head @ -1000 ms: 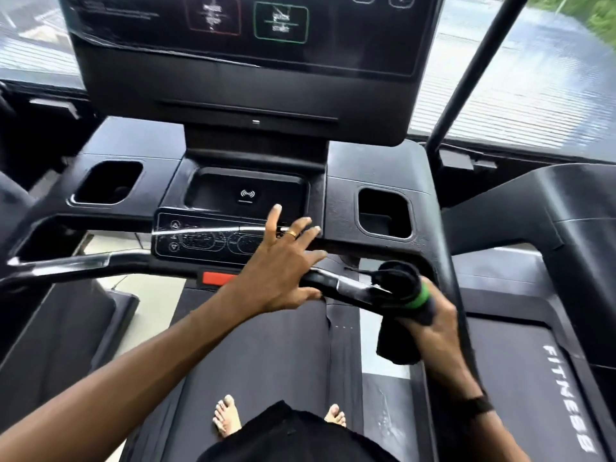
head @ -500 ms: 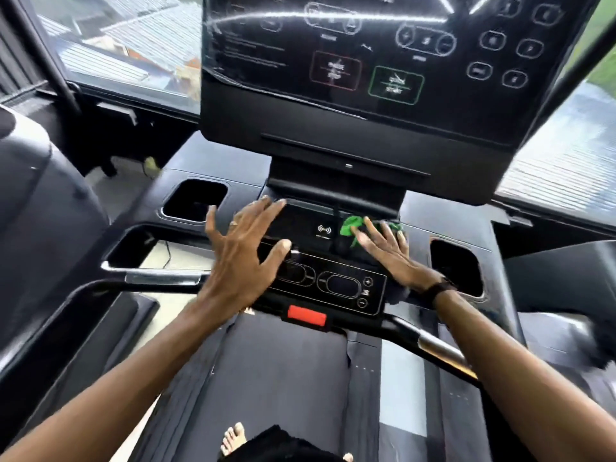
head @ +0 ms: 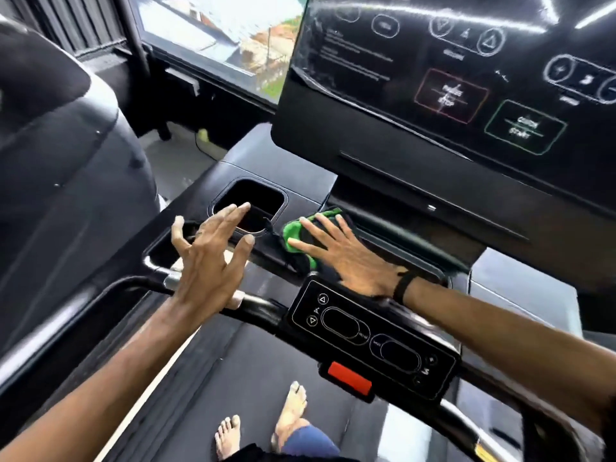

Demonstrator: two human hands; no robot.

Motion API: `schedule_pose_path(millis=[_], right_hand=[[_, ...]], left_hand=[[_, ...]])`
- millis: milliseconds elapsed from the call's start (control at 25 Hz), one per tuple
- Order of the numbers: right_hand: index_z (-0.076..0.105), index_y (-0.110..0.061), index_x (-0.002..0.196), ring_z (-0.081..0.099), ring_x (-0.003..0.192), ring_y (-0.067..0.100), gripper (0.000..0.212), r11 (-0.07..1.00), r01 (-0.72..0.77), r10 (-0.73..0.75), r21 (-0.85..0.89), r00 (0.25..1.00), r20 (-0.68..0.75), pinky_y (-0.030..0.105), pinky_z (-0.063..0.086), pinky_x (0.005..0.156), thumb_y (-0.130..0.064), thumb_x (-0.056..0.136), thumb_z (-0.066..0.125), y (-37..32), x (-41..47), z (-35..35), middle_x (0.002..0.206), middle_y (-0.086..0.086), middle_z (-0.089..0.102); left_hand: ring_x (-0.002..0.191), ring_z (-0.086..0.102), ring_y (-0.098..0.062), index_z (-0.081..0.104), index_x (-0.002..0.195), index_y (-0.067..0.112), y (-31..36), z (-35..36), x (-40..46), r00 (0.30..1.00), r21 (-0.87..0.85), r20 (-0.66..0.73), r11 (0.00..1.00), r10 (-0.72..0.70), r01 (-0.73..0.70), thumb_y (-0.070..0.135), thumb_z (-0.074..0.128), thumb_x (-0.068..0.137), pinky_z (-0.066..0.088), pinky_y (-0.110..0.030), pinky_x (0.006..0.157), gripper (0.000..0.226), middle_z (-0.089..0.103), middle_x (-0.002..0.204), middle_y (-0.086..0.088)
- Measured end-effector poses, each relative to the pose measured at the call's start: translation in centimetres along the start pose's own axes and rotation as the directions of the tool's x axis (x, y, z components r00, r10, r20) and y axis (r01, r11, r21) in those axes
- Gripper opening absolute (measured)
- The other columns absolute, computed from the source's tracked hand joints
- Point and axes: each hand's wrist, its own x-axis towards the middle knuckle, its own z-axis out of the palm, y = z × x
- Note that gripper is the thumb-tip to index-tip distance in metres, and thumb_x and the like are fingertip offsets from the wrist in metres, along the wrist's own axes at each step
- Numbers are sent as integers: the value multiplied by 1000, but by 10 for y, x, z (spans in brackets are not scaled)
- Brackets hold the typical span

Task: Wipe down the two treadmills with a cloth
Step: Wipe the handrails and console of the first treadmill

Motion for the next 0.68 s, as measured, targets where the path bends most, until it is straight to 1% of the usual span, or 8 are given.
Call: schedule_pose_path(millis=[80, 120, 160, 200, 280, 400, 520, 680], right_hand=[[20, -36, 157, 7, 152, 38, 81, 998, -7, 0, -55, 992, -123, 62, 4, 121, -50, 89, 61, -6, 28, 8, 166, 9, 12], [26, -37, 155, 14, 151, 38, 81, 998, -40, 30, -58, 987, -160, 64, 9, 119, -70, 85, 52, -9, 40, 11, 164, 8, 20], [31, -38, 153, 19, 150, 38, 86, 996, -78, 70, -32, 979, -193, 65, 11, 118, -81, 80, 43, -16, 50, 12, 163, 6, 26], [36, -38, 151, 21, 149, 37, 87, 994, -106, 106, 15, 970, -220, 65, 12, 117, -85, 78, 37, -16, 60, 11, 162, 4, 29], [45, -36, 147, 27, 147, 36, 80, 987, -138, 156, 84, 949, -274, 62, 14, 118, -78, 79, 35, -5, 66, 7, 159, 4, 36], [51, -31, 144, 32, 146, 35, 72, 985, -149, 168, 83, 928, -333, 52, 15, 122, -71, 86, 37, 28, 55, 9, 156, 8, 40], [40, -30, 151, 18, 152, 24, 78, 979, -204, 191, -10, 930, -314, 42, 5, 125, -77, 90, 33, 52, 15, 13, 163, 5, 27], [23, -32, 157, 6, 154, 18, 82, 939, -342, 326, -25, 912, -249, 40, 6, 124, -80, 91, 27, 71, -61, 18, 168, -4, 8]], left_hand=[[138, 44, -11, 46, 146, 29, 7, 15, 10, 1000, 51, -5, 998, -30, 30, 47, 37, 97, -12, -46, 118, 53, 51, 147, 0], [139, 43, -11, 44, 146, 29, 12, 23, 17, 999, 72, 4, 997, -35, 35, 47, 36, 98, -11, -47, 118, 53, 50, 148, 0], [140, 42, -12, 43, 147, 28, 15, 27, 20, 999, 85, 21, 996, -26, 24, 47, 34, 98, -11, -48, 118, 53, 49, 149, 0], [140, 41, -13, 42, 148, 27, 19, 36, 27, 999, 95, 49, 995, -13, 8, 48, 33, 99, -11, -48, 118, 54, 48, 150, -1], [142, 38, -13, 41, 149, 24, 30, 57, 39, 994, 99, 107, 995, 11, -21, 48, 30, 99, -10, -49, 118, 57, 46, 151, -2], [144, 34, -15, 40, 148, 21, 44, 76, 51, 988, 99, 145, 993, 51, -66, 46, 31, 99, -10, -48, 118, 56, 43, 152, -3], [146, 31, -14, 41, 147, 20, 51, 84, 57, 978, 90, 176, 987, 113, -130, 46, 31, 100, -11, -43, 118, 55, 41, 154, -3], [145, 30, -13, 42, 145, 15, 51, 94, 70, 947, 70, 237, 968, 218, -241, 47, 29, 101, -15, -38, 118, 56, 40, 154, -4]])
